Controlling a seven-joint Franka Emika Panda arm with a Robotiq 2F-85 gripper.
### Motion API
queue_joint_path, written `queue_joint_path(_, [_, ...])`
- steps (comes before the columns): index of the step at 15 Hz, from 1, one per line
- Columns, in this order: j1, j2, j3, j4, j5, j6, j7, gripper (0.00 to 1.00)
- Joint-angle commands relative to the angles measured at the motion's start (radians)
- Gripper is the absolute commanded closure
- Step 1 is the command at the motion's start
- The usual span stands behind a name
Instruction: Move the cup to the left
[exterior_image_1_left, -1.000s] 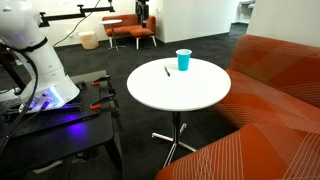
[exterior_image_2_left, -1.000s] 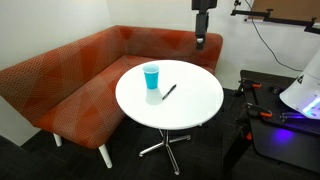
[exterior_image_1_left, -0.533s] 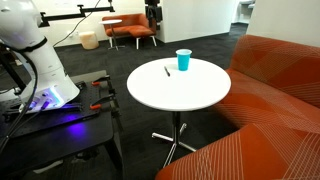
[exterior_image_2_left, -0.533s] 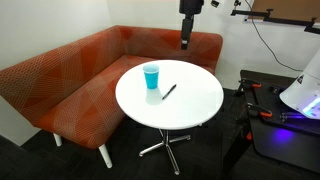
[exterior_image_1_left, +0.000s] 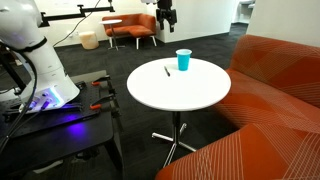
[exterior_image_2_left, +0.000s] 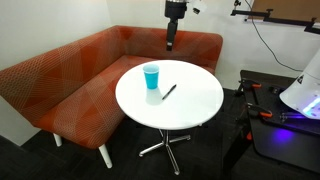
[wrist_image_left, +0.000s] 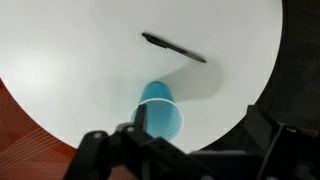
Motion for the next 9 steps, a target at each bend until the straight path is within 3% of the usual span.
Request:
queue_joint_path(1, [-0.013,0.125,0.003,0.125,0.005,-0.007,-0.070,0.00])
queue_joint_path(9, [-0.015,0.316,0.023,0.308,-0.012,-0.027,-0.153,0.00])
